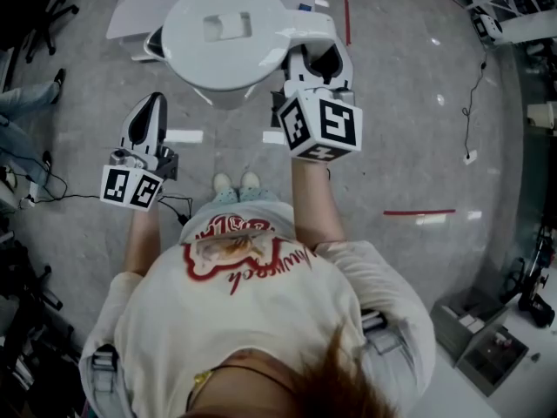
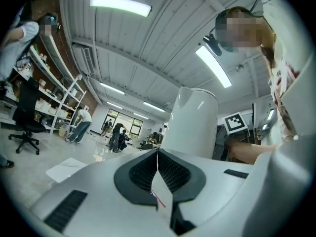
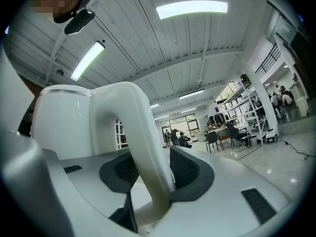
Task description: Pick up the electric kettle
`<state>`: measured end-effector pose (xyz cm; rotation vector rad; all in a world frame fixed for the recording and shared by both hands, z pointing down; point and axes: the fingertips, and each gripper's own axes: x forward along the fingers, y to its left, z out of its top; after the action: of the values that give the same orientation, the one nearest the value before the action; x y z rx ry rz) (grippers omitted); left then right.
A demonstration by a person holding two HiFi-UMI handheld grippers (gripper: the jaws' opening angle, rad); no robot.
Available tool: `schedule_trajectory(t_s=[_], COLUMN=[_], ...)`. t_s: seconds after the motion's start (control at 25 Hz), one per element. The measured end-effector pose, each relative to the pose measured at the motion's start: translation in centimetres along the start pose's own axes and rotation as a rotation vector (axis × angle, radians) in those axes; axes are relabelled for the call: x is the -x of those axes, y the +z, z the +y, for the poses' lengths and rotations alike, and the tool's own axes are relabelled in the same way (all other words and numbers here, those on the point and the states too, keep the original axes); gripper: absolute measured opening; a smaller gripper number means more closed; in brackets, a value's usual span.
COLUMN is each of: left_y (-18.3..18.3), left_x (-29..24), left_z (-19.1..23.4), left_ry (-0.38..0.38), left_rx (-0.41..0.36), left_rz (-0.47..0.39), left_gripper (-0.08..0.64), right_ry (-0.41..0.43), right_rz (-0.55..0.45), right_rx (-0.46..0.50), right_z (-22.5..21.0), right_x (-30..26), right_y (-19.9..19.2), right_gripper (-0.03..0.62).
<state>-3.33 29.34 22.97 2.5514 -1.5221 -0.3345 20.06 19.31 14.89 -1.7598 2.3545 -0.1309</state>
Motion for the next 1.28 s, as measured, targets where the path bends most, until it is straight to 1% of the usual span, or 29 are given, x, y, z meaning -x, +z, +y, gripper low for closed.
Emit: schedule_trajectory(t_s=[0.16,0.32,0.56,0.92,1.28], left_y=[0.1,0.5,0.1,0.4,0.4], left_x=[1.1,1.8,2.1,1.8,1.8], left_z=[1.1,1.9,1.7,1.4,1.3], left_ry=[0.013,0.033,0.031,0.028,0.013], left_rx=[-0.009,-0.01,-0.013,-0.016,-0.024], left_rz=[0.014,-0.002,0.005,0.005,0.018], left_gripper=[0.012,0.012,0.012,0.012,0.012], right_ry=[-0.015,-0.017,-0.032,-0.044,-0.06], right_rz=[0.012,0.017,0.012,0.011,-0.001], right_rx=[-0.016,-0.034,0.016,0.008,0.026], right_z=[0.1,0.3,0.6,0.1,0.1], right_x=[0.1,0.1,0.4,0.7,0.8], right_y=[-0.2,-0.4,-0.7,-0.4,-0.1], right_gripper=[0.163,0.163,0.163,0.163,0.163])
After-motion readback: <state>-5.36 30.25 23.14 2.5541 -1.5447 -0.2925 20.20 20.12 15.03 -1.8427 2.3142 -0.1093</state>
